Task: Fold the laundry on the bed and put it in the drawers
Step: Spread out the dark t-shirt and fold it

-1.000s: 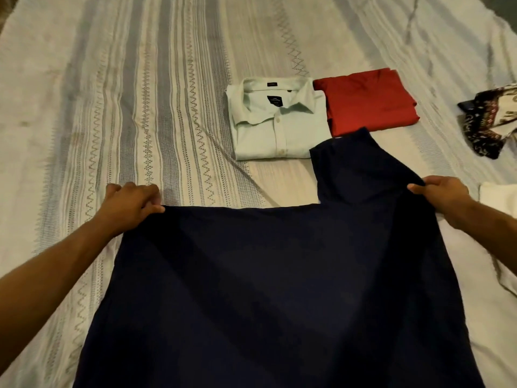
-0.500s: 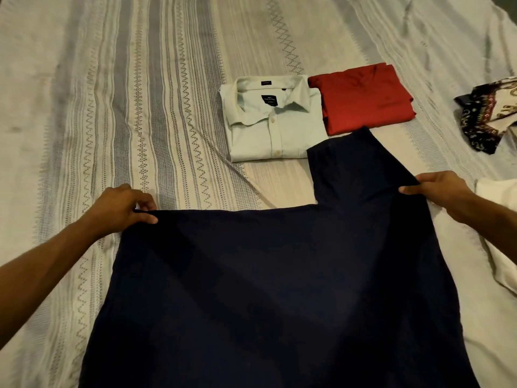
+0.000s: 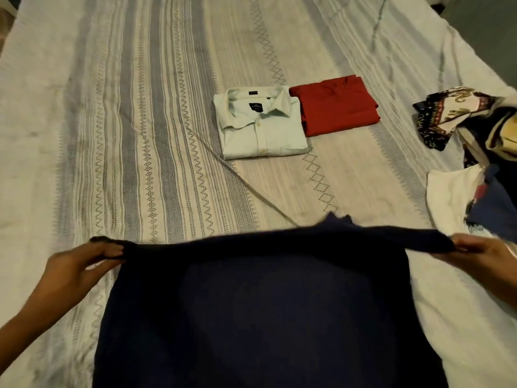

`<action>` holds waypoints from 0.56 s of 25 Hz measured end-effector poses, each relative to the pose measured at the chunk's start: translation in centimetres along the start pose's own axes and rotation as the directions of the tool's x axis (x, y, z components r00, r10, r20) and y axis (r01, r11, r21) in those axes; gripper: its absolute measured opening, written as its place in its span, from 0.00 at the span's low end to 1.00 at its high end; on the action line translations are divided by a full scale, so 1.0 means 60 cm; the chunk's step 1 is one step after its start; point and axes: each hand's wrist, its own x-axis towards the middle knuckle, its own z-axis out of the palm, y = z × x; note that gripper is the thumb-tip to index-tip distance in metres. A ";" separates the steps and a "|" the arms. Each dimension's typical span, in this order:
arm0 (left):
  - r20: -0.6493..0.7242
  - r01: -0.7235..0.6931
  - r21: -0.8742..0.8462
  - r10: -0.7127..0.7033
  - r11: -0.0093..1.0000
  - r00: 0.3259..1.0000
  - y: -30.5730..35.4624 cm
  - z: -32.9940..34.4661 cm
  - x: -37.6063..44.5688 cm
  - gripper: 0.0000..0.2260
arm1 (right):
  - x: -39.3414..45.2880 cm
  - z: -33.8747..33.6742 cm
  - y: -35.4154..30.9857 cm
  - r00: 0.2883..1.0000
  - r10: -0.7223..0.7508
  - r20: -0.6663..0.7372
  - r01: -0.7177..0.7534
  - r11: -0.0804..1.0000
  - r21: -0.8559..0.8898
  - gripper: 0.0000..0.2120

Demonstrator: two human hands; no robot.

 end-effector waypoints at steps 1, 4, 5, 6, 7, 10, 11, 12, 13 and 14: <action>0.046 0.011 0.082 -0.014 0.997 0.999 -0.031 0.023 -0.033 0.10 | -0.021 0.006 0.044 0.993 0.064 0.101 -0.047 0.986 -0.162 0.10; 0.166 -0.010 0.240 -0.031 0.971 0.986 -0.089 0.109 -0.094 0.16 | -0.027 0.073 0.182 0.988 -0.093 0.126 0.142 0.865 -0.481 0.23; 0.154 -0.004 0.262 -0.037 0.965 0.987 -0.085 0.126 -0.097 0.14 | -0.025 0.084 0.190 0.992 -0.086 0.094 0.121 0.868 -0.482 0.19; 0.114 0.012 0.276 -0.045 0.961 0.992 -0.077 0.134 -0.095 0.12 | -0.033 0.094 0.195 0.983 -0.174 0.054 0.173 0.797 -0.578 0.15; 0.079 0.017 0.306 -0.044 0.952 0.996 -0.069 0.135 -0.093 0.10 | -0.040 0.106 0.182 0.976 -0.217 -0.009 0.169 0.784 -0.597 0.12; 0.105 -0.106 0.429 0.067 0.897 0.992 -0.060 0.118 -0.086 0.09 | -0.052 0.131 0.124 0.983 -0.102 -0.150 0.030 0.907 -0.420 0.04; 0.128 -0.135 0.450 0.086 0.883 0.988 -0.060 0.110 -0.085 0.10 | -0.054 0.133 0.106 0.985 -0.015 -0.171 -0.033 0.960 -0.277 0.08; 0.153 -0.156 0.467 0.094 0.871 0.984 -0.059 0.104 -0.084 0.10 | -0.064 0.134 0.084 0.984 0.073 -0.160 -0.095 0.986 -0.137 0.10; 0.171 -0.161 0.483 0.088 0.861 0.981 -0.057 0.100 -0.084 0.10 | -0.071 0.136 0.067 0.981 0.133 -0.141 -0.140 0.989 -0.047 0.10; 0.182 -0.167 0.493 0.086 0.854 0.979 -0.054 0.098 -0.084 0.10 | -0.078 0.136 0.051 0.979 0.162 -0.122 -0.164 0.987 -0.004 0.08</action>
